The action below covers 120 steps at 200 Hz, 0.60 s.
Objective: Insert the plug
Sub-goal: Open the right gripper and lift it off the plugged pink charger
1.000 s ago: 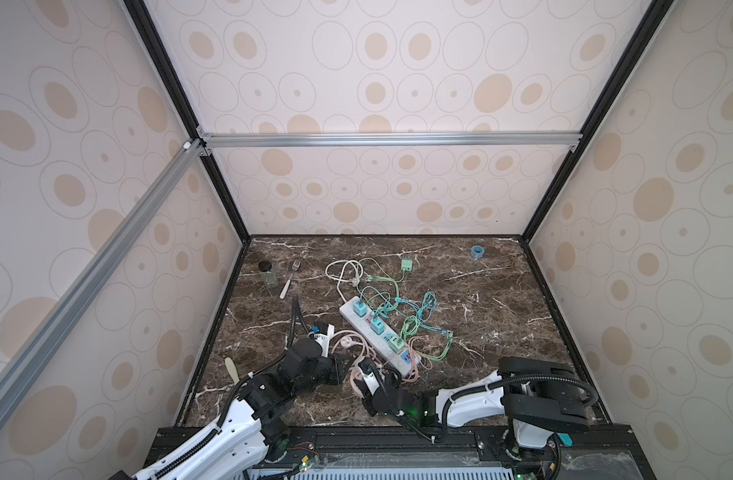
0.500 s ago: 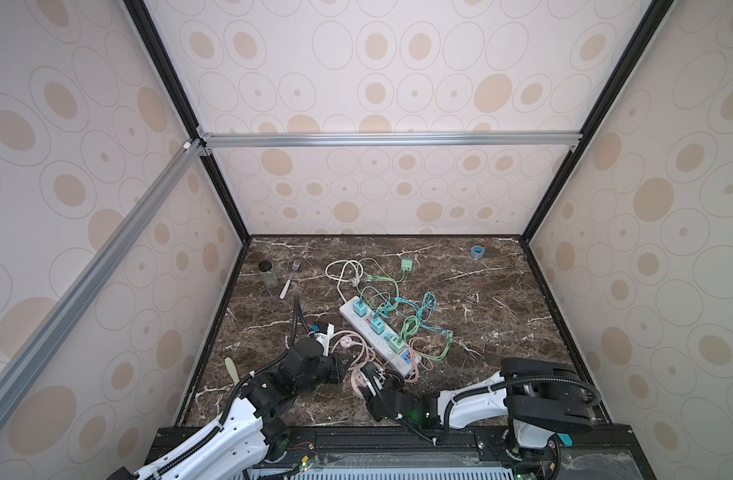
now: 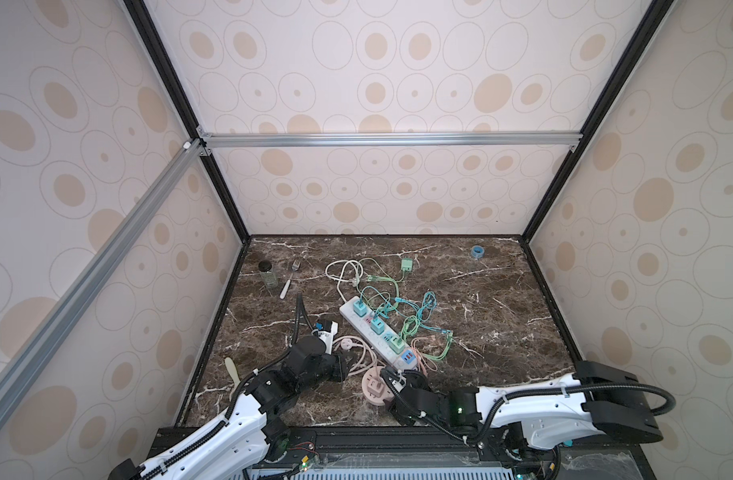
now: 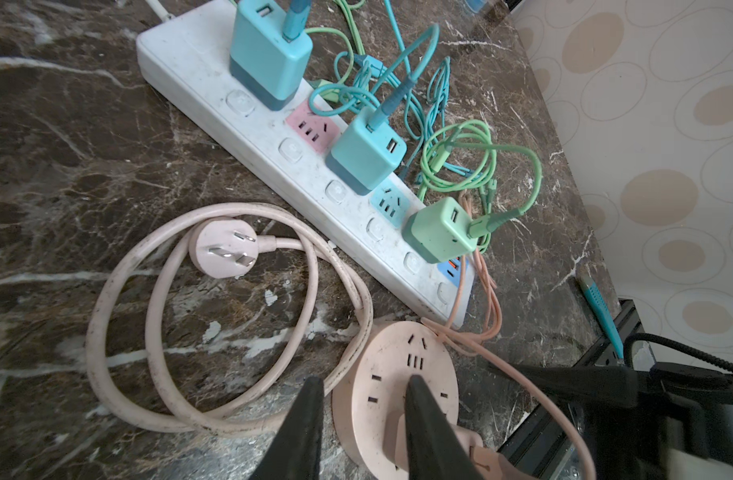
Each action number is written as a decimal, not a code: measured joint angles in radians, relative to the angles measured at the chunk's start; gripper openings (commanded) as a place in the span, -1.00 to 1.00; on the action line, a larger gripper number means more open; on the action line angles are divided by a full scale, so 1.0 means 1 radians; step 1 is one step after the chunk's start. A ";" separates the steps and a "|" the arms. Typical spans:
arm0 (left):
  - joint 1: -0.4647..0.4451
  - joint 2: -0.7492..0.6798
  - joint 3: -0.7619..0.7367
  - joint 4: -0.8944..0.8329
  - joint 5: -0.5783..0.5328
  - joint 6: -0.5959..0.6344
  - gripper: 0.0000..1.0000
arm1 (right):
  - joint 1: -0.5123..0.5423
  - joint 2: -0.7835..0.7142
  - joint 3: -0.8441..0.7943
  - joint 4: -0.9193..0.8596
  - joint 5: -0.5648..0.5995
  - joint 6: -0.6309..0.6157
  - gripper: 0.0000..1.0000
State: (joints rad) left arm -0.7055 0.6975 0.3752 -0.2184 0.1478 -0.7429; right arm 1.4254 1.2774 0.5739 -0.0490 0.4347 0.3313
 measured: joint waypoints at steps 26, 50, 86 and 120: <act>0.002 0.000 -0.001 0.011 0.005 0.005 -0.22 | -0.017 -0.140 0.001 -0.067 -0.023 -0.010 0.51; 0.004 0.014 -0.001 0.025 0.008 0.017 -0.17 | -0.082 -0.290 0.001 -0.144 -0.035 -0.003 0.49; 0.006 0.063 0.003 0.026 0.012 0.039 -0.11 | -0.293 -0.514 -0.013 -0.256 -0.072 0.048 0.37; 0.008 0.075 0.009 0.028 0.015 0.059 0.01 | -0.495 -0.563 -0.042 -0.368 -0.123 0.096 0.30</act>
State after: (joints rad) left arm -0.6971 0.7723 0.3840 -0.1905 0.1631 -0.6842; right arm 0.9302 0.7139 0.5323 -0.4168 0.3115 0.4274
